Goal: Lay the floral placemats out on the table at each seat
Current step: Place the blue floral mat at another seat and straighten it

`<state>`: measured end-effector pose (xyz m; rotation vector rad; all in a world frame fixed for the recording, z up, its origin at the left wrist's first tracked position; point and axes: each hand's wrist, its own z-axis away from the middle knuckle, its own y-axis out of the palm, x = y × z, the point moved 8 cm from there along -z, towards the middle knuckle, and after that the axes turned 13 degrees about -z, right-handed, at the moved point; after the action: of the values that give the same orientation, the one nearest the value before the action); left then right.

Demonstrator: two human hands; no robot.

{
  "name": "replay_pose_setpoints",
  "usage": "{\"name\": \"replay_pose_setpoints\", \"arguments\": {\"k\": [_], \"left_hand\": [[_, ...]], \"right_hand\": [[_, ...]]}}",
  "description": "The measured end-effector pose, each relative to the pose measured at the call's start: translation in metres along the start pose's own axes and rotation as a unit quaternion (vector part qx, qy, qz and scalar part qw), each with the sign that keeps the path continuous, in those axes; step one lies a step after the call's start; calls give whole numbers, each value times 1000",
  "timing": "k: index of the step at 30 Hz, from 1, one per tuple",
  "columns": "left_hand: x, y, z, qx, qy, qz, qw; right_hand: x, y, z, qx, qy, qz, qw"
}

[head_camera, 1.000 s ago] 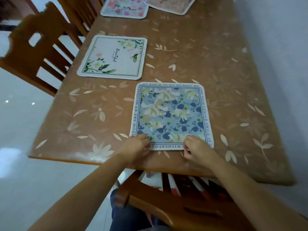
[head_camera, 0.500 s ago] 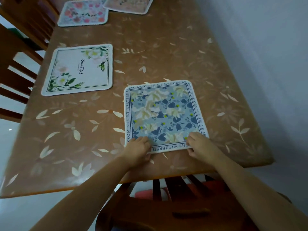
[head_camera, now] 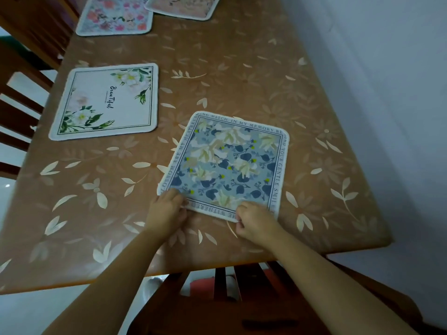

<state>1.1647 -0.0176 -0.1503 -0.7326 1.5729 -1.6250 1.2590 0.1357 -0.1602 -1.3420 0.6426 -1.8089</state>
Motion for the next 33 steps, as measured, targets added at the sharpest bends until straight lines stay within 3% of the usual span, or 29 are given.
{"name": "replay_pose_setpoints", "arguments": {"k": [3, 7, 10, 14, 18, 22, 33], "left_hand": [[8, -3, -8, 5, -38, 10, 999], [-51, 6, -5, 32, 91, 34, 995], [-92, 24, 2, 82, 128, 63, 986], [-129, 40, 7, 112, 111, 88, 984], [-142, 44, 6, 90, 16, 159, 983], [-145, 50, 10, 68, -37, 151, 986], [-149, 52, 12, 47, -4, 70, 996]], "right_hand": [[27, 12, -16, 12, -41, -26, 999], [16, 8, -17, 47, -50, -53, 996], [-19, -15, -5, 29, -44, -20, 998], [-58, -46, 7, 7, -36, 30, 999], [-61, -54, 6, 11, -63, 67, 996], [-50, -52, 7, -12, -114, 109, 987], [-29, -44, 11, -11, -172, 201, 964]]}}
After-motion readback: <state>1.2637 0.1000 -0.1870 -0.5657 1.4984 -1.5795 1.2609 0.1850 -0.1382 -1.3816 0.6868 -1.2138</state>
